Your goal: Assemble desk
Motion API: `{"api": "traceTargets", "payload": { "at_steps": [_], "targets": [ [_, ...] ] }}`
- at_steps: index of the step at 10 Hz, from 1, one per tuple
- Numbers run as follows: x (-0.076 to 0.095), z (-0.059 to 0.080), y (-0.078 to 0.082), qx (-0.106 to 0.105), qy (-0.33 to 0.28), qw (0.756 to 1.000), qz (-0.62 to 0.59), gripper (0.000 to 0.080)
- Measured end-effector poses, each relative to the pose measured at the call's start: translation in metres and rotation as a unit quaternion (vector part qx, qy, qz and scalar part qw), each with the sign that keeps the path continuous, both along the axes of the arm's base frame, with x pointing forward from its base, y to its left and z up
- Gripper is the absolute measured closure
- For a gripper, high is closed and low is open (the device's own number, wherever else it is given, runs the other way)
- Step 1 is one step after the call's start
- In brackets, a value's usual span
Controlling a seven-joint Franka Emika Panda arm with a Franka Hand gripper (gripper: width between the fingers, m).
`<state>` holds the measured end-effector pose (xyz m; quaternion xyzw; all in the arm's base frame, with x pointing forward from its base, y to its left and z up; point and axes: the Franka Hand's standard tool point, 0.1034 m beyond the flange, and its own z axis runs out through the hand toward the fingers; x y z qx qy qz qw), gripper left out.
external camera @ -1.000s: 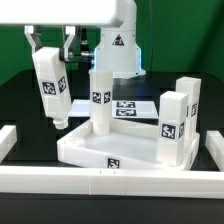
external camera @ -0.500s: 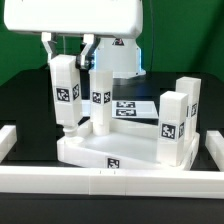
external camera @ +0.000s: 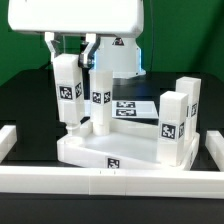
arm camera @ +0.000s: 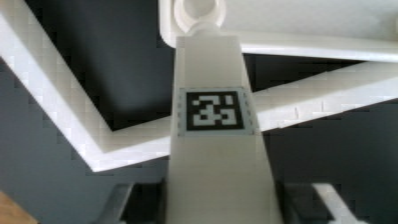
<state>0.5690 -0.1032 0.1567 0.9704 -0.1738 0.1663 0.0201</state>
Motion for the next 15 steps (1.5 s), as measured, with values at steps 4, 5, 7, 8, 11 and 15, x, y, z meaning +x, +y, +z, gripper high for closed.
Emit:
{"api": "traceTargets", "payload": {
  "at_steps": [4,5,7,8,11,15],
  "targets": [
    [0.0,-0.002,-0.003,-0.004,-0.008,1.0,-0.004,0.0511],
    [0.0,-0.004,-0.006,-0.015,-0.023,1.0,-0.005,0.0511],
    [-0.023,-0.023,0.006,-0.034,-0.048,0.998,0.0,0.0511],
    [-0.025,-0.021,0.008,-0.031,-0.048,0.998,0.001,0.0511],
    [-0.026,-0.025,0.016,-0.031,-0.045,0.998,0.008,0.0511],
    [-0.027,-0.025,0.013,-0.032,-0.042,0.999,0.011,0.0511]
  ]
}}
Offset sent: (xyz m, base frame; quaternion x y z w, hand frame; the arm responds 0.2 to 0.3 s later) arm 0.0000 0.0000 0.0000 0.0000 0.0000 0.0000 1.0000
